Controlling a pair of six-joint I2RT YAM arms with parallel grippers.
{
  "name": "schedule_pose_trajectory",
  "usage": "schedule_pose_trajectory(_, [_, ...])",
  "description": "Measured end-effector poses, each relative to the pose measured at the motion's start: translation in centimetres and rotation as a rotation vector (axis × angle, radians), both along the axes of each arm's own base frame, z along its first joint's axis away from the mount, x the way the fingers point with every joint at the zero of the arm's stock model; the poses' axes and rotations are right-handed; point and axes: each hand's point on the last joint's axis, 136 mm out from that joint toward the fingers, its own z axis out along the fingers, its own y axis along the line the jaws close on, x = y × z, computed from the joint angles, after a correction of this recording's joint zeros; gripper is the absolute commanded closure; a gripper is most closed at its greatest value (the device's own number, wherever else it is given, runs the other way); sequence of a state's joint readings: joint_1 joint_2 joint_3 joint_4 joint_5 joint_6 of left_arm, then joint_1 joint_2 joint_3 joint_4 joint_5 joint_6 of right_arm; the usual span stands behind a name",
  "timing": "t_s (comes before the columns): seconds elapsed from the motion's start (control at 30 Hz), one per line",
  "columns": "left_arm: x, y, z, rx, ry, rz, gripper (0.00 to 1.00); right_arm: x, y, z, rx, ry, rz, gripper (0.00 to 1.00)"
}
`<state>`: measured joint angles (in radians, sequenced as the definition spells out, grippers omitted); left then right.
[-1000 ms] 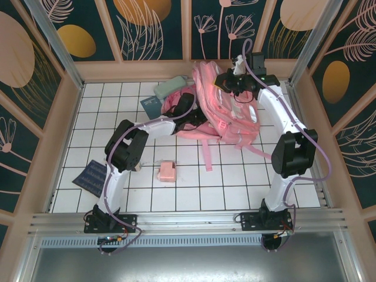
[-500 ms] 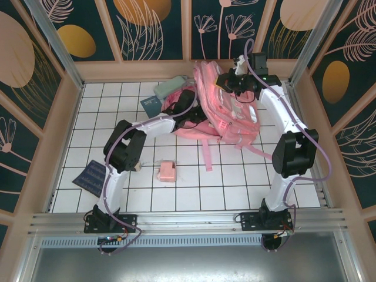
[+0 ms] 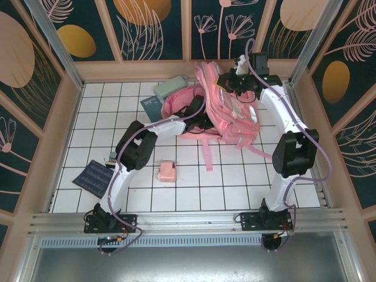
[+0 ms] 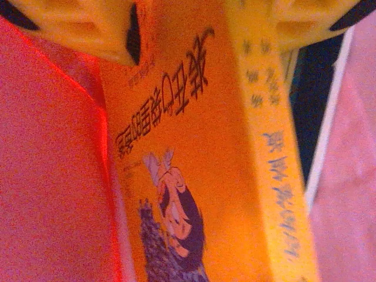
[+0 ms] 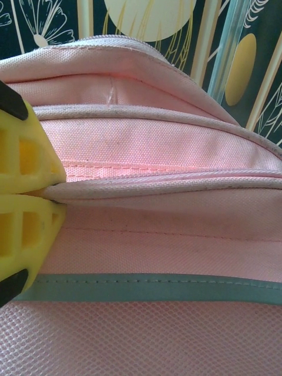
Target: Pack the student bag
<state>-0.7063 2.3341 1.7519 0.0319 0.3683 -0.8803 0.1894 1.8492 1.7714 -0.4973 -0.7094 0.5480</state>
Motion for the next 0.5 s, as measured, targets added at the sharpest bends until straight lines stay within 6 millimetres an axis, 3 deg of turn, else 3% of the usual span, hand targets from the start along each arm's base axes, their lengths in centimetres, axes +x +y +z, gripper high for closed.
schedule_pose_trajectory(0.2, [0.4,2.0,1.9,0.094,-0.062,0.024,0.45,0.0,-0.3,-0.1,0.0,-0.005,0.004,1.0])
schedule_pose_trajectory(0.33, [1.7,3.0,3.6,0.124,-0.119,0.046,0.45,-0.1,-0.2,-0.4,0.002,-0.005,0.014,1.0])
schedule_pose_trajectory(0.5, [2.6,4.3,3.3,0.16,-0.127,0.071,0.45,0.0,-0.3,-0.5,-0.007,-0.015,0.02,1.0])
